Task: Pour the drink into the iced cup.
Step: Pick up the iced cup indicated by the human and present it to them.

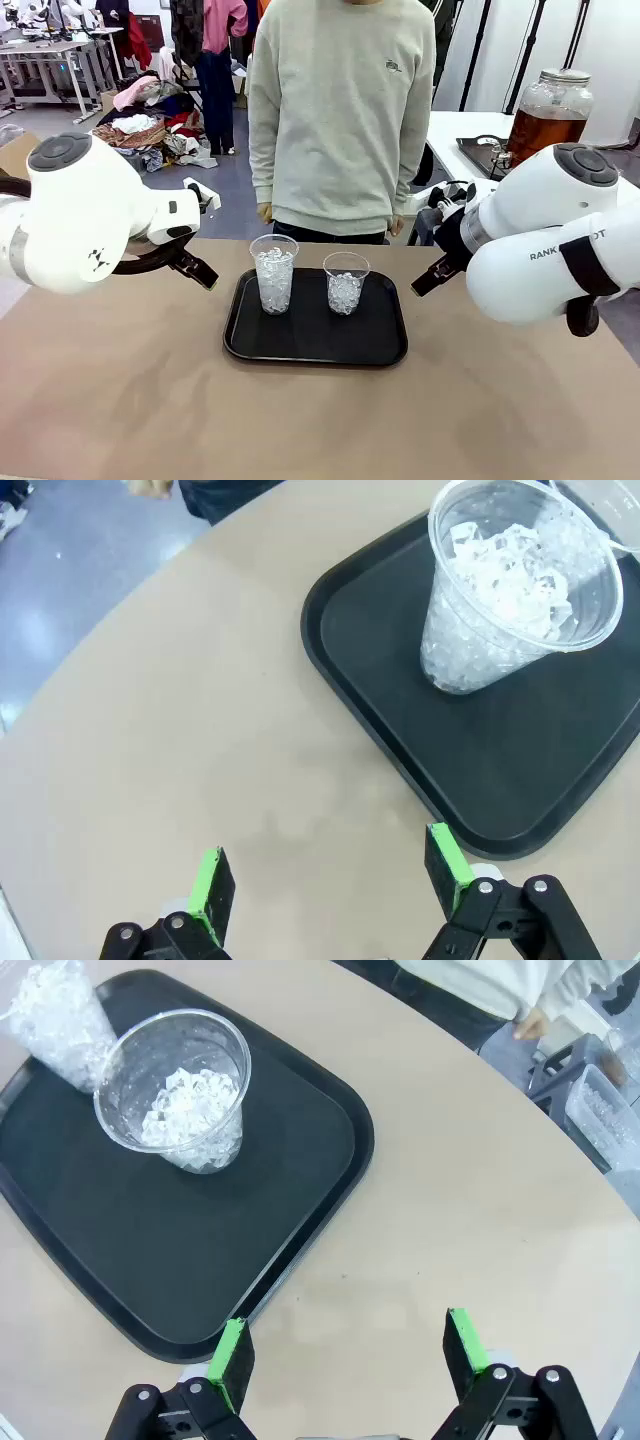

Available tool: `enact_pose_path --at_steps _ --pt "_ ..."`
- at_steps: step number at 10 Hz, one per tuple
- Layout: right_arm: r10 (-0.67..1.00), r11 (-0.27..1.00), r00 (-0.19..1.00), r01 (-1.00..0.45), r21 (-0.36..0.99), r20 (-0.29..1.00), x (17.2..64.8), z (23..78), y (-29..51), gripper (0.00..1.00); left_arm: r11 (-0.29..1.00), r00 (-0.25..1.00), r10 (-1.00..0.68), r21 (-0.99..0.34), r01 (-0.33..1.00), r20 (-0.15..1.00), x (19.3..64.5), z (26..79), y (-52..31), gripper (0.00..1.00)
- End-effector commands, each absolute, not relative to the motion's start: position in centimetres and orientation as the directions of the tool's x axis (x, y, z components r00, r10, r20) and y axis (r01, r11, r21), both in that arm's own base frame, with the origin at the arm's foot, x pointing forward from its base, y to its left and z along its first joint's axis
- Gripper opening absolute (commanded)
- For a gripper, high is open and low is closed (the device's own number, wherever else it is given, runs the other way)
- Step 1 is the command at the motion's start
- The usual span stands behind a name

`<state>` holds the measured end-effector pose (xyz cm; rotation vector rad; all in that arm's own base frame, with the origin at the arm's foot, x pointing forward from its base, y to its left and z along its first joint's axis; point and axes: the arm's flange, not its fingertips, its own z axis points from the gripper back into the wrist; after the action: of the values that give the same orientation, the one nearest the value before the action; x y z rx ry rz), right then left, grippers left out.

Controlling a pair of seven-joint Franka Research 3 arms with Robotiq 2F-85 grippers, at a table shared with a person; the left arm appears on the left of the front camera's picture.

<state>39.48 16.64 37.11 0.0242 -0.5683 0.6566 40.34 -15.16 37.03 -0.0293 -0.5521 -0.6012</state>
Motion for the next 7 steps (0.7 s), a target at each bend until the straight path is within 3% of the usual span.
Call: enact_pose_path --at_steps 1,7 --pt "0.571 0.797 0.646 -0.584 -0.154 0.507 39.48 37.11 16.65 1.0 0.829 0.685 -0.529 0.131 0.544 0.501 40.33 37.04 -15.16 1.0" --pt "0.571 0.797 0.646 -0.584 -0.154 0.507 39.48 37.11 16.65 1.0 0.829 0.685 -0.529 0.131 0.544 0.501 40.33 37.04 -15.16 1.0"
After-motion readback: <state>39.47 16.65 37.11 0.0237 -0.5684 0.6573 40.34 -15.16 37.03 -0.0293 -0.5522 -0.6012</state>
